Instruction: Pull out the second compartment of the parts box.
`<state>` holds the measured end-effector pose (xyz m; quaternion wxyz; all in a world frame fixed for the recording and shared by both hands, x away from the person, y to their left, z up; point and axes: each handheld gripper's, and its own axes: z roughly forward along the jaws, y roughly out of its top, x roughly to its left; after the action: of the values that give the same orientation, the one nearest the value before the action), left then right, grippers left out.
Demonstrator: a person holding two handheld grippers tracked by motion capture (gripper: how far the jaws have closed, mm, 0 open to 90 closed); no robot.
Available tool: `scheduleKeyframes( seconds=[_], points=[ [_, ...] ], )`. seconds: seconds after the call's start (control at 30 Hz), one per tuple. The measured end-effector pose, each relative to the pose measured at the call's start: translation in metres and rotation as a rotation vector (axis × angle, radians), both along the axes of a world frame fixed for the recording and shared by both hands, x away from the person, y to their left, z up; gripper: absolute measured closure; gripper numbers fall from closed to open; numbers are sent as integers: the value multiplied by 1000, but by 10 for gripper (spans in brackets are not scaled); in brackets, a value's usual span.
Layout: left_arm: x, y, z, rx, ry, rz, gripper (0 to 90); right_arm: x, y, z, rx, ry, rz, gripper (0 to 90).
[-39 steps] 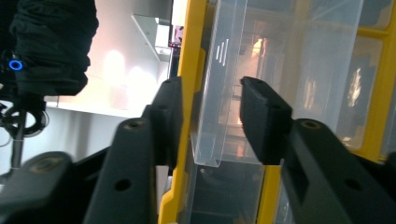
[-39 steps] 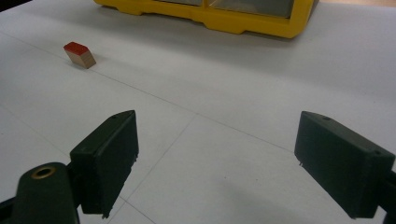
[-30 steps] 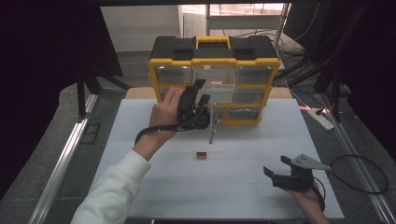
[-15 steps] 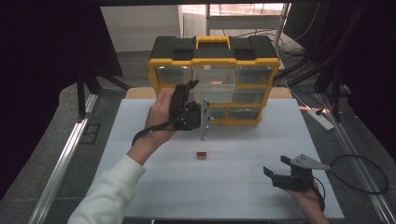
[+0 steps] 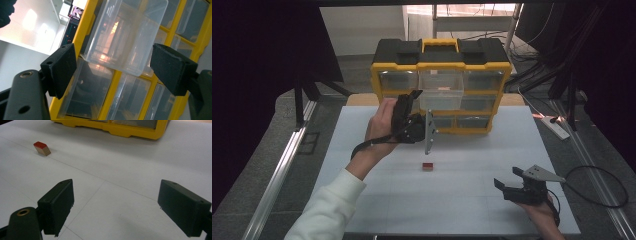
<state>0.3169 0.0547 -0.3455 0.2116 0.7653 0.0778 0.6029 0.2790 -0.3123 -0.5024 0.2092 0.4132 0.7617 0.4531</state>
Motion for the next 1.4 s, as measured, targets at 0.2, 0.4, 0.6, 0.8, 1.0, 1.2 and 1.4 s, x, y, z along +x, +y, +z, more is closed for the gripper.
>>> scheduleKeyframes(
  seconds=[0.2, 0.4, 0.6, 0.8, 1.0, 1.2, 1.4],
  points=[
    [0, 3, -3, 14, 1, 13, 216, 0, 0, 0, -3, -1, 0, 141],
    [1, 8, -6, 39, -7, 35, 215, 0, 0, 0, -3, -3, 0, 141],
    [1, 15, -10, 44, -5, 49, 215, 0, 0, 0, -4, -4, -1, 141],
    [0, 21, -12, 41, 2, 57, 215, 0, 1, 0, -5, -5, -3, 141],
    [-1, 25, -15, 29, 17, 65, 215, 0, 1, 0, -6, -5, -2, 141],
    [-1, 29, -19, 30, 28, 70, 218, 0, 0, 0, -8, -7, -4, 141],
    [-1, 33, -26, 34, 41, 78, 217, 0, 1, 0, -9, -6, -3, 141]
  ],
)
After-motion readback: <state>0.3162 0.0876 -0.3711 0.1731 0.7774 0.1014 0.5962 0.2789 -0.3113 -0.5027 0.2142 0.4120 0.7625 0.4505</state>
